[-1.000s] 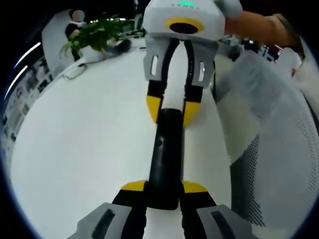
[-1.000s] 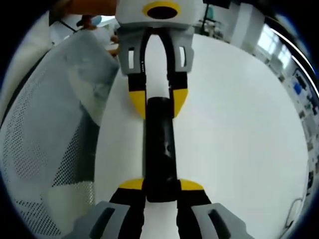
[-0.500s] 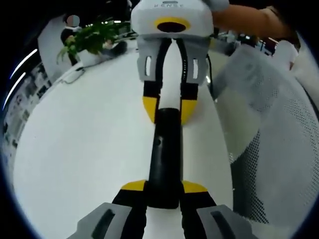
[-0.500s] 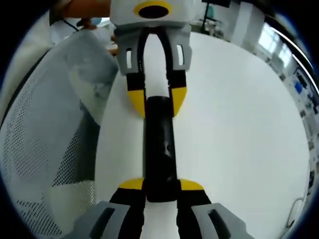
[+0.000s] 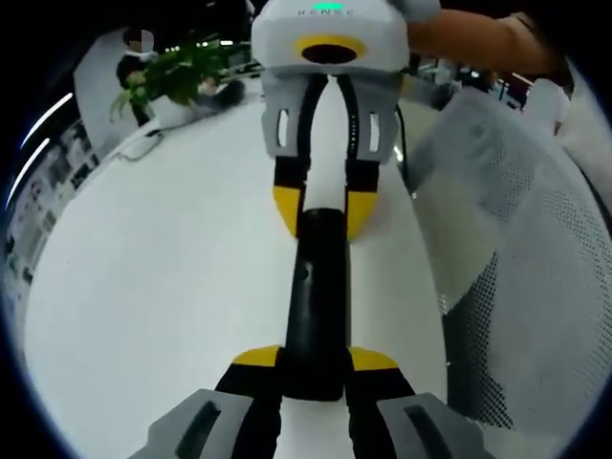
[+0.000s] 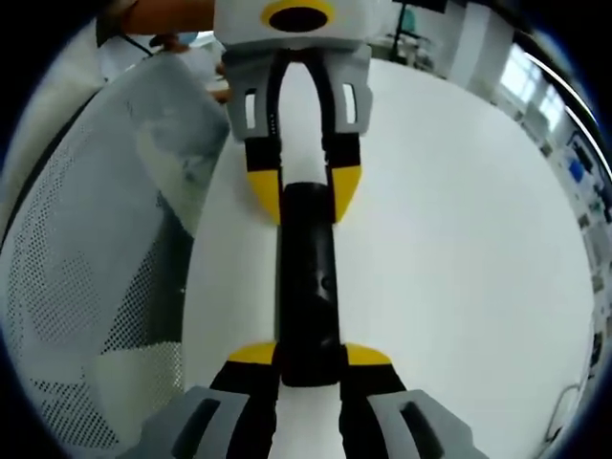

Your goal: Press the specified remote control buttons in sequence, fully releasing each button before pressing the next.

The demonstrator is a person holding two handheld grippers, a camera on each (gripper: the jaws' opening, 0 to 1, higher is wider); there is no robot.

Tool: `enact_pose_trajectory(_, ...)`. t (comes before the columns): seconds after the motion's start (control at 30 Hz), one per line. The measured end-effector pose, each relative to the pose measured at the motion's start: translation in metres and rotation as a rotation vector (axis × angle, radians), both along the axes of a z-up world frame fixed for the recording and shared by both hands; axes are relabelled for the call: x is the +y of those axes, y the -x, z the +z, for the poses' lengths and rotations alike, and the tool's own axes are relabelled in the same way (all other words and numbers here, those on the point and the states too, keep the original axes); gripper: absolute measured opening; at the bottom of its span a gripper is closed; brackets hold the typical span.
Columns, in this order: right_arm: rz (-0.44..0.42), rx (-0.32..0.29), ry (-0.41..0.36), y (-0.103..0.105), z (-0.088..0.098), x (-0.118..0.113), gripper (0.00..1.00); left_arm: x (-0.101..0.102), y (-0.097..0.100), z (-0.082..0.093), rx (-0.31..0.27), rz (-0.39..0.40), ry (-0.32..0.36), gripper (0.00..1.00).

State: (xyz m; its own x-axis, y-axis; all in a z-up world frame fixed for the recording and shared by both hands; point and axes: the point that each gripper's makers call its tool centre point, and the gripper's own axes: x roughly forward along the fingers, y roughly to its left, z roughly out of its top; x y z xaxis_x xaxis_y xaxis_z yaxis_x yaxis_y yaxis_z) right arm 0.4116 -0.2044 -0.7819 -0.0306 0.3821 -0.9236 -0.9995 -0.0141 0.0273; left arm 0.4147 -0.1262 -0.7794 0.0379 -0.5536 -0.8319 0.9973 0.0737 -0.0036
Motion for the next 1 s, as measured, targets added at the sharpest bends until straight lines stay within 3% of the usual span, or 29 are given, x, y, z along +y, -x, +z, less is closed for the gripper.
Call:
enact_pose_trajectory(0.4, -0.013, -0.005, -0.005, -0.001, 0.018, -0.010, 0.21, 0.000, -0.001, 0.000, 0.004, 0.002, 0.004, 0.24)
enact_pose_trajectory(0.67, 0.028, -0.017, 0.023, -0.001, 0.027, -0.016, 0.01, 0.000, -0.001, 0.000, 0.001, 0.008, 0.001, 0.24)
enact_pose_trajectory(1.0, 0.065, -0.006, 0.078, -0.001, 0.027, -0.014, 0.00, 0.000, -0.003, 0.001, 0.001, 0.011, 0.002, 0.24)
